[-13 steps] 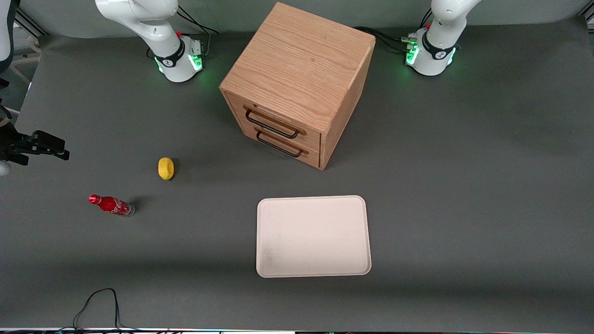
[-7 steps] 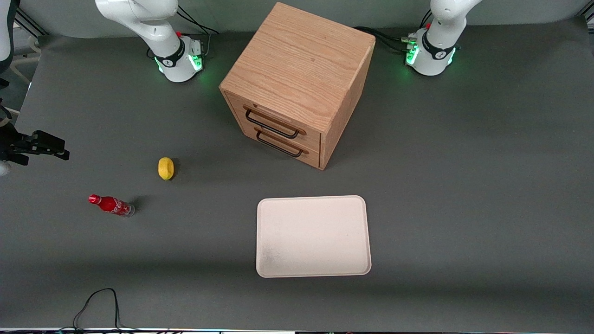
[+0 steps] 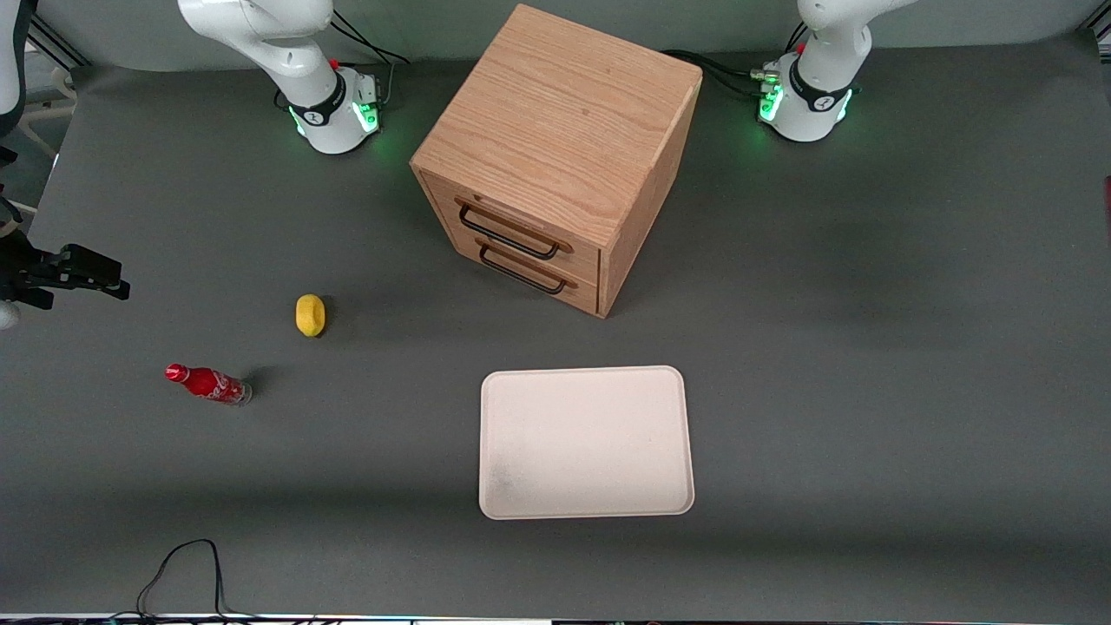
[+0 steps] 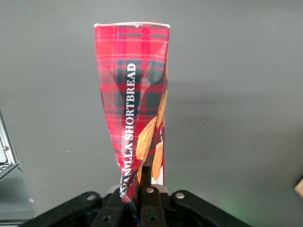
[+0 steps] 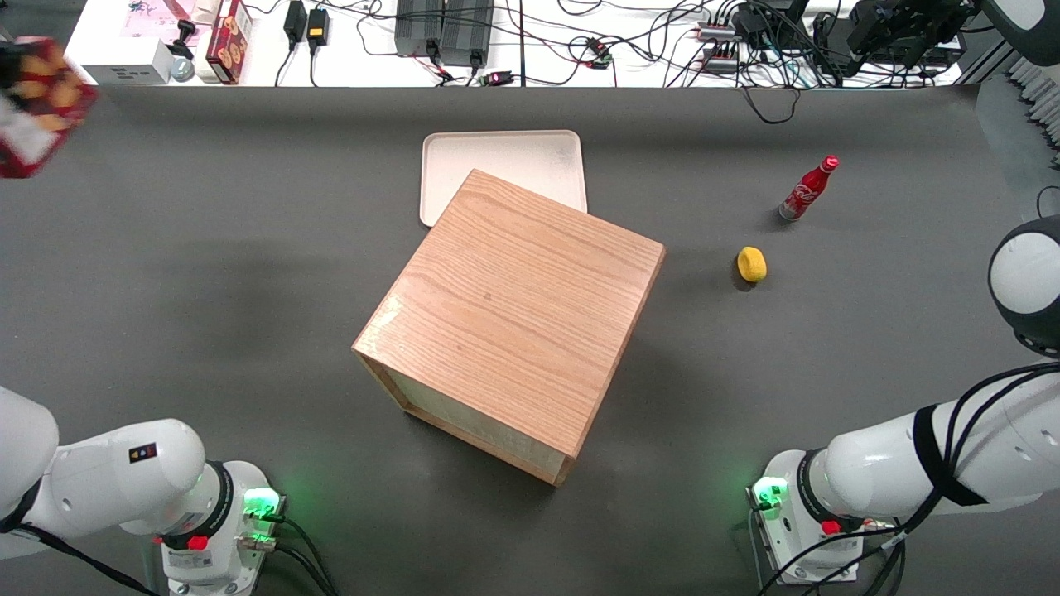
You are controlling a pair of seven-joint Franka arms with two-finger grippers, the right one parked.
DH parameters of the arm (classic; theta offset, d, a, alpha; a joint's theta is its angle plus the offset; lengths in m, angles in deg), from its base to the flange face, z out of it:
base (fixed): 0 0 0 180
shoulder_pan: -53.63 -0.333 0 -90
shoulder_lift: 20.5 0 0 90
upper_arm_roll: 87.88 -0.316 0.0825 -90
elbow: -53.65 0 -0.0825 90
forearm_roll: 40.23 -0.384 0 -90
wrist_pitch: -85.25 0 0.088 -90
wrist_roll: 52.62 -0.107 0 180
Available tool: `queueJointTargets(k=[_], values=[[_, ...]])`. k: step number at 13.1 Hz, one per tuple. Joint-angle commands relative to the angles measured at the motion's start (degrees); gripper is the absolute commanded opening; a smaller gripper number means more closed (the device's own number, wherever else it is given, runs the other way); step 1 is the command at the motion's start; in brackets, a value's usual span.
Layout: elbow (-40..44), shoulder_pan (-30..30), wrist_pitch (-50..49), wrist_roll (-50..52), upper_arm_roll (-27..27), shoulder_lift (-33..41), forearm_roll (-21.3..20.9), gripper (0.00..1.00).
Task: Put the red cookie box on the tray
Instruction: 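Carry the held box over the white tray with the left gripper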
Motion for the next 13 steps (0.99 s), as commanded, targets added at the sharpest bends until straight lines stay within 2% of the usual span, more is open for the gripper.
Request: queueJointTargets(k=[1, 6, 9, 13], values=[[2.90, 9.36, -0.36, 10.72, -0.98, -2.39, -0.20, 0.00], [13.26, 21.14, 0.69, 21.55, 1.03, -10.91, 1.91, 0.00], [21.26, 26.77, 2.53, 33.83, 3.93, -18.37, 1.91, 0.00], [21.90, 33.11, 7.63, 41.68, 4.91, -20.16, 1.91, 0.00]])
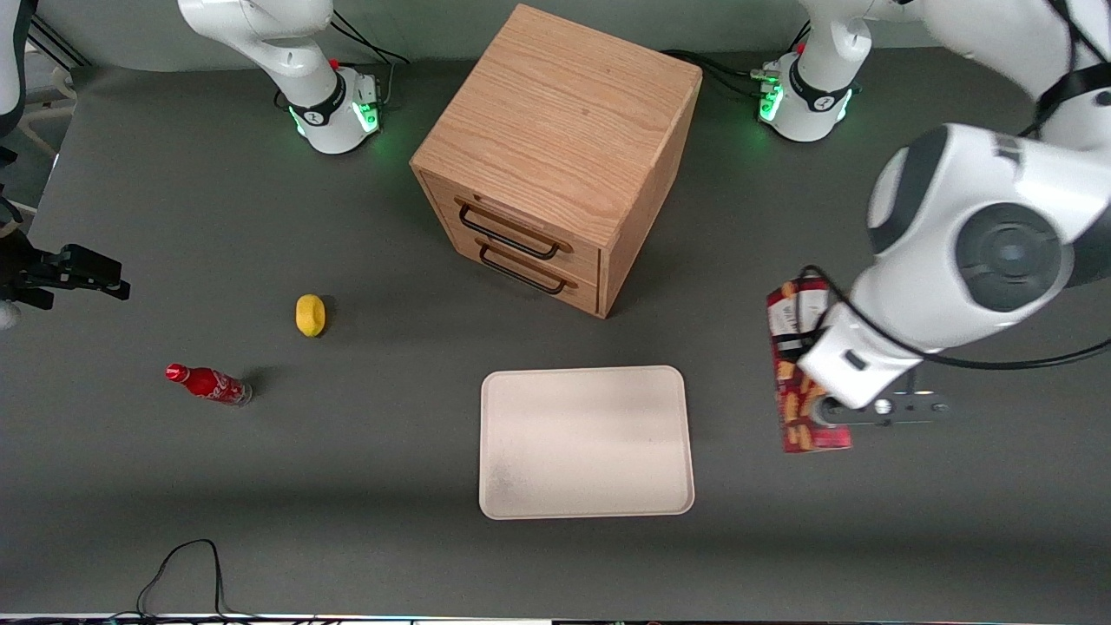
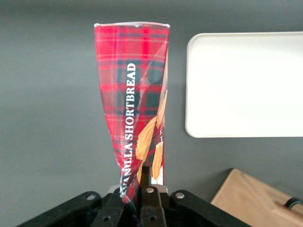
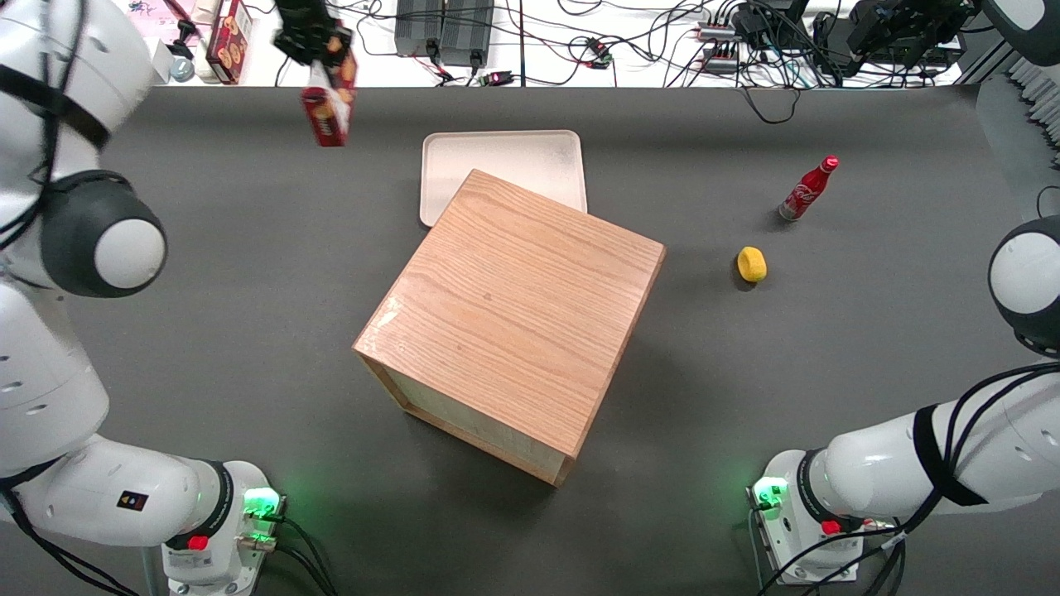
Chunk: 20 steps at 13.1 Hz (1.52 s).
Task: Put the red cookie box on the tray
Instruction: 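Carry the held box over the white tray with the left gripper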
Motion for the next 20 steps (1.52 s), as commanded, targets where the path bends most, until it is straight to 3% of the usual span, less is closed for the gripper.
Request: queueJointTargets(k=[1, 4, 9, 12, 16, 20], values=[[3.50, 4.13, 1.38, 4.23, -0.56, -1.15, 0.20, 0.00], [3.50, 8.09, 6.92, 10.65, -0.64, -3.78, -0.06, 0.00], [3.24, 8.98, 13.15, 10.66, -0.91, -10.28, -0.67, 0.00], [2.71, 8.98, 17.30, 9.96, -0.82, -15.03, -3.38, 0.00], [1.67, 7.58, 18.18, 2.59, -0.91, -17.15, -3.49, 0.00], [1.39, 8.10, 22.66, 2.05, -0.91, -21.36, -3.57, 0.00]])
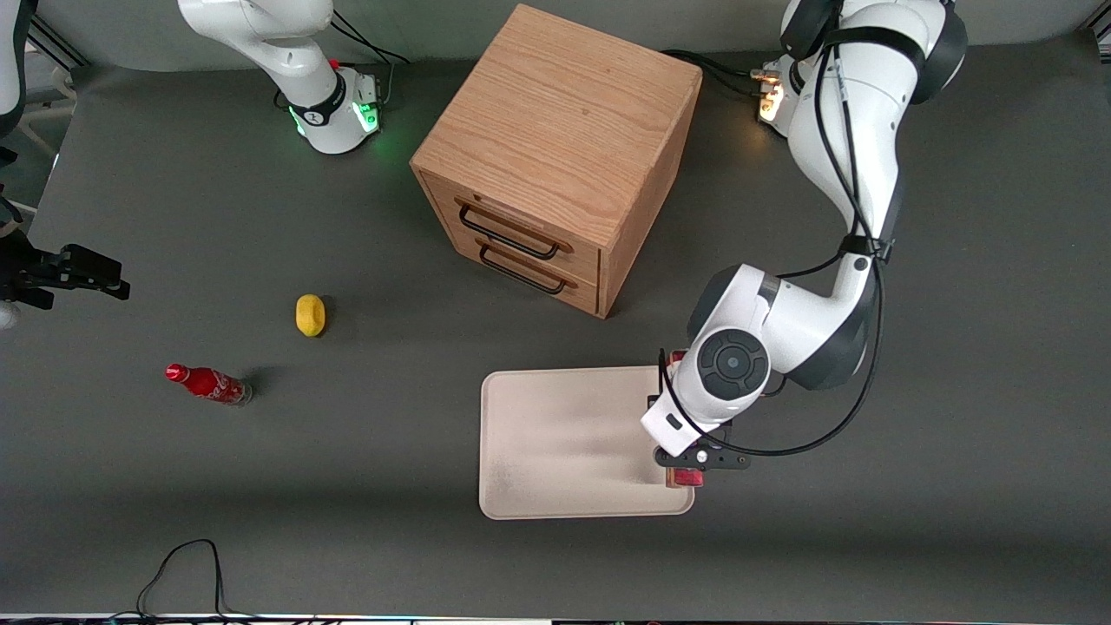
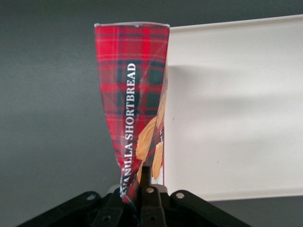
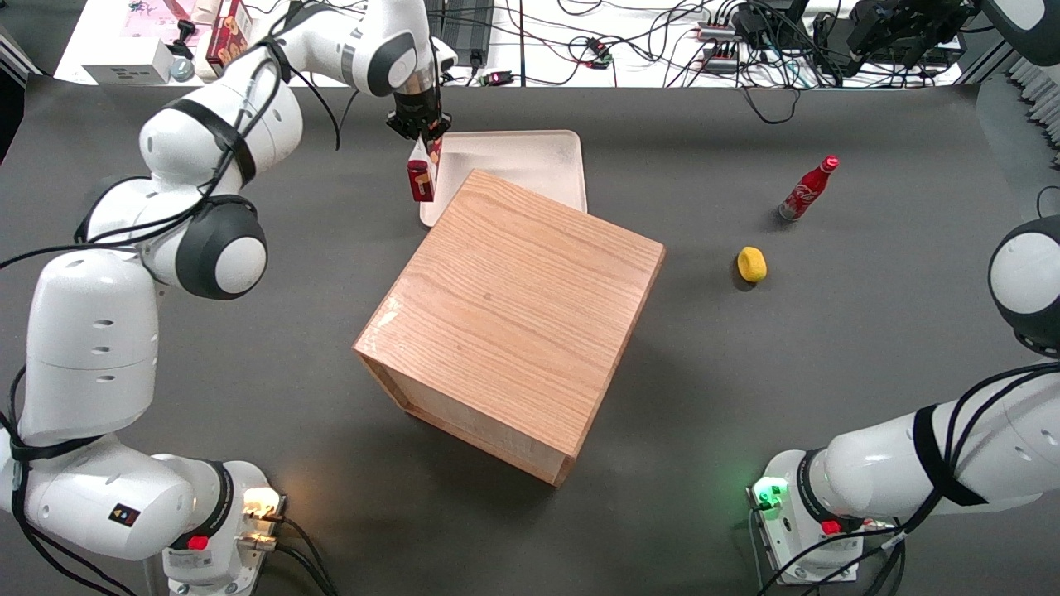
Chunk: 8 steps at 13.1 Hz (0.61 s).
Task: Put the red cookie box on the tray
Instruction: 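Carry the held box over the white tray with the left gripper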
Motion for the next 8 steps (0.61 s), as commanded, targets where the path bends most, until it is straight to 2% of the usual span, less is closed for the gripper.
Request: queueJointTargets(k=[1, 8], values=[[0.54, 0.59, 2.91, -0.23, -0.19, -2.52, -0.81, 0.00], [0.45, 1.38, 7.49, 5.49, -0.27, -4.90, -1.51, 0.00]])
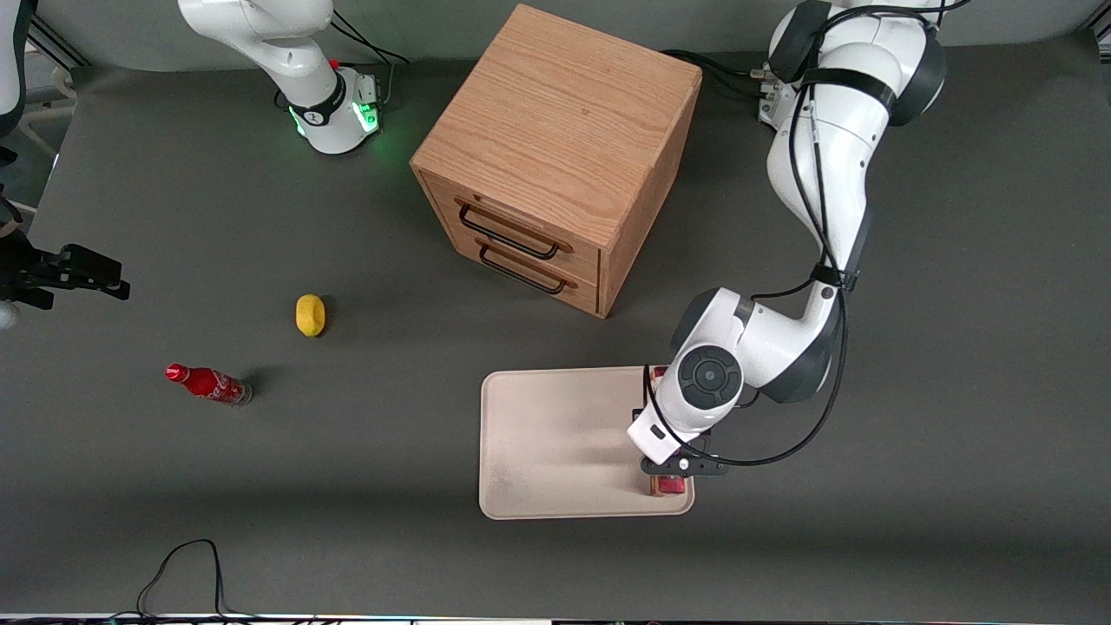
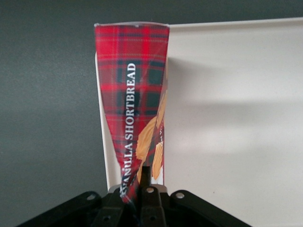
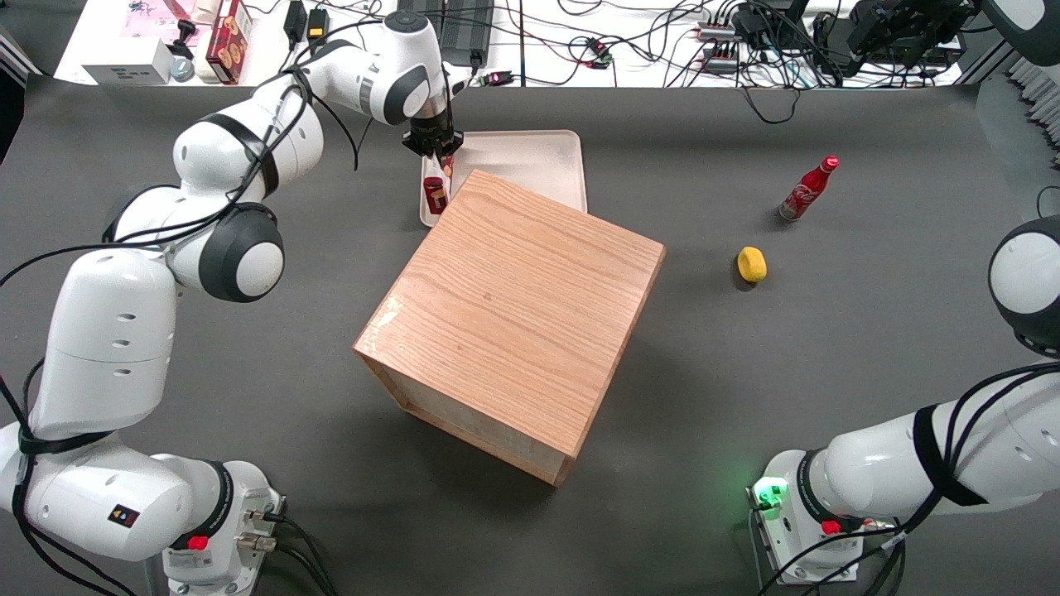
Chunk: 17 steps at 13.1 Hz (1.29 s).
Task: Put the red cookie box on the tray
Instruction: 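Lower the box onto the tray and open the left gripper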
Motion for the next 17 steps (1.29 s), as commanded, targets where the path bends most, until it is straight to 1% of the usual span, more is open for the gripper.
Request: queueJointTargets(k=[1, 4, 5, 6, 7, 10, 12, 16, 17], values=[[0.45, 0.66, 0.80, 2.08, -0.39, -0.35, -1.39, 0.00], [-0.24, 0.66, 0.72, 1.73, -0.48, -0.44, -1.74, 0.00], [-0.34, 0.66, 0.54, 1.47, -0.48, -0.44, -3.22, 0.33], [-0.60, 0.75, 0.54, 1.55, -0.48, -0.35, -4.19, 0.80], [-0.86, 0.84, 0.10, 1.64, -0.48, -0.09, -4.29, 1.00], [-0.78, 0.75, -0.86, 1.73, -0.39, 0.79, -4.37, 1.00], [-0.60, 0.49, -5.15, 1.90, -0.30, 3.06, -3.59, 1.00], [-0.42, -0.21, -19.64, 1.64, -0.03, 12.98, -2.62, 1.00], [-1.03, -0.48, -22.63, 1.47, -0.21, 16.67, -1.14, 1.00]])
